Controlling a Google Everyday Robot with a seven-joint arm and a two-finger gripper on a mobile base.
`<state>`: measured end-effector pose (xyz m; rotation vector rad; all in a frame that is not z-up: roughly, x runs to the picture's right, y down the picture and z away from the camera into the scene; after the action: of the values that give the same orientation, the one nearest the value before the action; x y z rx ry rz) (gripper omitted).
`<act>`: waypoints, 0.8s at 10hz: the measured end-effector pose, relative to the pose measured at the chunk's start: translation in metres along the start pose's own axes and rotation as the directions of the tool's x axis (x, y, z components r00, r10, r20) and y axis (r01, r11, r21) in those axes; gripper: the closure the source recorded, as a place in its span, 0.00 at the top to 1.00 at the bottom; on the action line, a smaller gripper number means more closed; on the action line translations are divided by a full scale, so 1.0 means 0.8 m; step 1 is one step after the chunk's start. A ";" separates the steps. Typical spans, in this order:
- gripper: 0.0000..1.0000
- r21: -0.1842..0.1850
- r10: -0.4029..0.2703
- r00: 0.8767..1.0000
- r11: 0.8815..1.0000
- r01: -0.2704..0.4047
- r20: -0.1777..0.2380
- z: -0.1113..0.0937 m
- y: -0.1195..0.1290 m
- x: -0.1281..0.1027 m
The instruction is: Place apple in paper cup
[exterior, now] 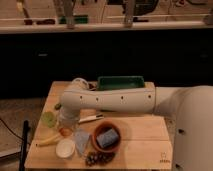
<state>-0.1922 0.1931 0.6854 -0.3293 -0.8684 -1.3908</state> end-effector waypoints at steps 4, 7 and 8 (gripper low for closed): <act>0.04 -0.038 -0.007 1.000 0.999 0.008 0.022 -0.015 -0.008 -0.015; 0.04 -0.046 -0.008 0.997 0.999 0.012 0.076 -0.024 -0.013 -0.034; 0.04 -0.049 -0.007 0.996 0.999 0.012 0.093 -0.027 -0.014 -0.039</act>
<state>-0.1937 0.1987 0.6464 -0.4313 -0.9139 -1.4168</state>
